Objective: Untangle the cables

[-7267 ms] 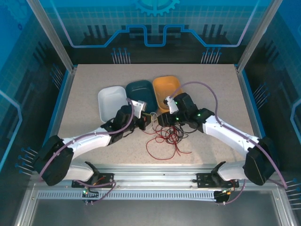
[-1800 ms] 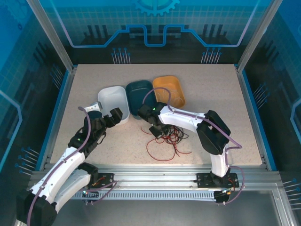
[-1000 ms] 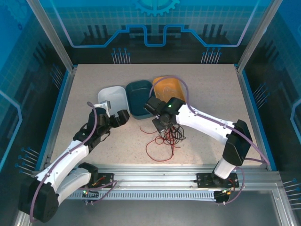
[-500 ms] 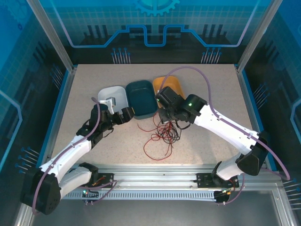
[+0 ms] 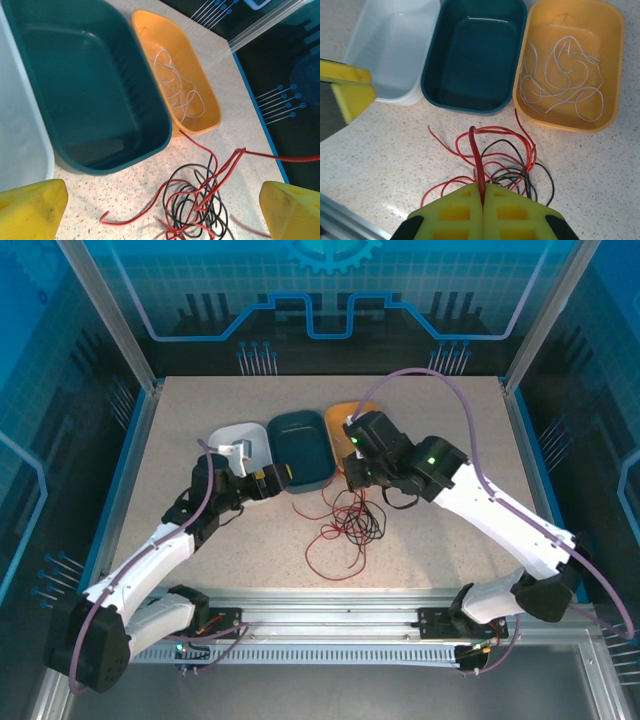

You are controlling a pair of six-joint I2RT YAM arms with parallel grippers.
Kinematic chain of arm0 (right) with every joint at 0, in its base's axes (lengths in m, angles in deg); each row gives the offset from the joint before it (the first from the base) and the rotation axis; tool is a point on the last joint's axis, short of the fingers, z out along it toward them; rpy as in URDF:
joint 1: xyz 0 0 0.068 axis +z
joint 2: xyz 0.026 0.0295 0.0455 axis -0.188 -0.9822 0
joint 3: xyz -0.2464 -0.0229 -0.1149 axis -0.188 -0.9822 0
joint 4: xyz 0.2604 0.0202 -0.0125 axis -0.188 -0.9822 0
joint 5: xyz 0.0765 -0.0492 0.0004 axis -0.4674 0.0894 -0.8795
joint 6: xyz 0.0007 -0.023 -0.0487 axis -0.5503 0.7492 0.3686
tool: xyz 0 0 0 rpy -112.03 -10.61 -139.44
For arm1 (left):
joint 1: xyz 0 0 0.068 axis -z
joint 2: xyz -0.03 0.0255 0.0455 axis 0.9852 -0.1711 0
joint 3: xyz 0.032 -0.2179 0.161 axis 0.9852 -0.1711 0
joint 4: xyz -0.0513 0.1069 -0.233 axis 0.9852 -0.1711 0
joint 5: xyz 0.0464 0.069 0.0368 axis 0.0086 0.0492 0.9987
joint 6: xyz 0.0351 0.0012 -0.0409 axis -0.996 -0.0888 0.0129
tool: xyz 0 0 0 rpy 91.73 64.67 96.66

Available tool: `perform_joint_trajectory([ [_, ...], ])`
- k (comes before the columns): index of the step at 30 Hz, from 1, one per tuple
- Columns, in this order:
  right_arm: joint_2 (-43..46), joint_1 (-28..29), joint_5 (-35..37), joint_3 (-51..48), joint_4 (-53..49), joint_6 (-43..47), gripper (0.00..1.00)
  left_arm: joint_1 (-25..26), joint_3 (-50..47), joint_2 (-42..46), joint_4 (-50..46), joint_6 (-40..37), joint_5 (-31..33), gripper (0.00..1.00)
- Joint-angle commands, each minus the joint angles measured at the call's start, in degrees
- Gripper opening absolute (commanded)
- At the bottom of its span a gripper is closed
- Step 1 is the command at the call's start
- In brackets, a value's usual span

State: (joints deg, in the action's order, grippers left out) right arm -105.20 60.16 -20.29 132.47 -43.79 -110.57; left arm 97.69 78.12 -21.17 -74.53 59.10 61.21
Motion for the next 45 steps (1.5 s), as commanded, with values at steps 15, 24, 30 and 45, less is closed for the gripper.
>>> perform_joint_trajectory([
  [15,14.5,-1.2,-4.6,-2.3,3.3,1.6,0.0,0.3,1.5,-2.6,8.1,-4.7,-9.2,0.99],
  [24,16.8,-1.2,-3.8,0.8,2.8,3.7,0.0,2.3,0.2,-4.2,10.6,-8.1,-10.5,0.99],
  [30,17.4,-1.2,-2.5,2.9,1.8,5.0,0.0,5.8,0.2,-6.5,13.3,-10.2,-10.3,0.99],
  [45,19.7,-1.2,1.3,10.7,-4.1,6.6,0.0,9.2,1.9,-11.3,17.6,-10.1,-8.7,0.99],
])
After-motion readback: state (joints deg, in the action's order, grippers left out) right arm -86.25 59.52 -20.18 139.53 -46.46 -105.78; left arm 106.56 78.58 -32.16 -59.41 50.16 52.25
